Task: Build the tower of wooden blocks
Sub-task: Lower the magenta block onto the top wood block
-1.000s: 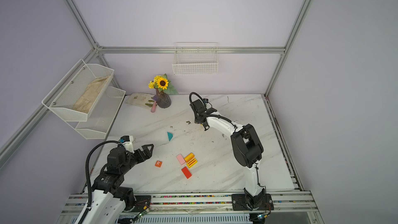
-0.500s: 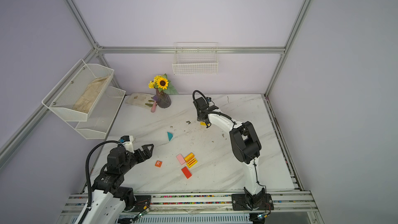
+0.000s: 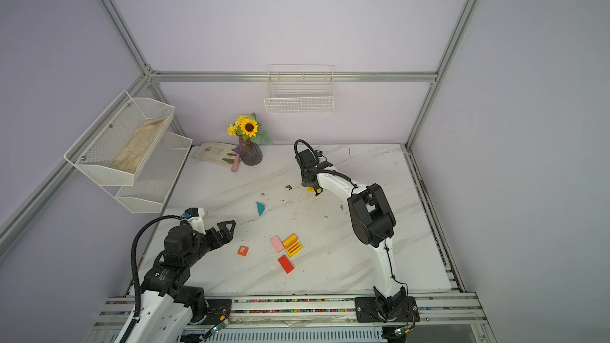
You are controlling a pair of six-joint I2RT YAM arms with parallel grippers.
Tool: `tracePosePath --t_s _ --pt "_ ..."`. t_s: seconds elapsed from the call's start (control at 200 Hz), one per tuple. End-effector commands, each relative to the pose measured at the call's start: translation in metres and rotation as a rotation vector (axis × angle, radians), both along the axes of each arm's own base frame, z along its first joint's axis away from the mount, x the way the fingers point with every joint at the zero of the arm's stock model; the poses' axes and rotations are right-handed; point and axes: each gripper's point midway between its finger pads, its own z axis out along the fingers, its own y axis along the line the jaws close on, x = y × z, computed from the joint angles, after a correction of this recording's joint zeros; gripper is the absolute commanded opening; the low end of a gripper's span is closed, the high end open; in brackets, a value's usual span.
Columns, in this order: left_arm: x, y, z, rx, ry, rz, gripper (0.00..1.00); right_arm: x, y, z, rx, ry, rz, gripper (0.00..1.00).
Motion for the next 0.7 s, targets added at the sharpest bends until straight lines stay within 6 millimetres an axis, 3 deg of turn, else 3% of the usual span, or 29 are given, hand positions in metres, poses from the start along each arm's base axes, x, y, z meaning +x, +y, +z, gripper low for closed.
tracePosePath --t_s 0.0,0.465,0.695 --pt "0.0022 -0.0017 -0.0014 -0.010 -0.020 -0.007 1.00 0.0022 -0.0037 0.0032 -0.007 0.009 -0.008 0.29" --pt "0.0021 -0.0021 -0.0017 -0.012 -0.018 -0.008 1.00 0.0026 0.0001 -0.0034 -0.002 0.028 -0.001 0.34" --pt "0.0021 -0.0019 -0.0017 -0.012 -0.019 -0.007 1.00 0.0017 -0.0007 -0.0032 -0.002 0.031 -0.003 0.48"
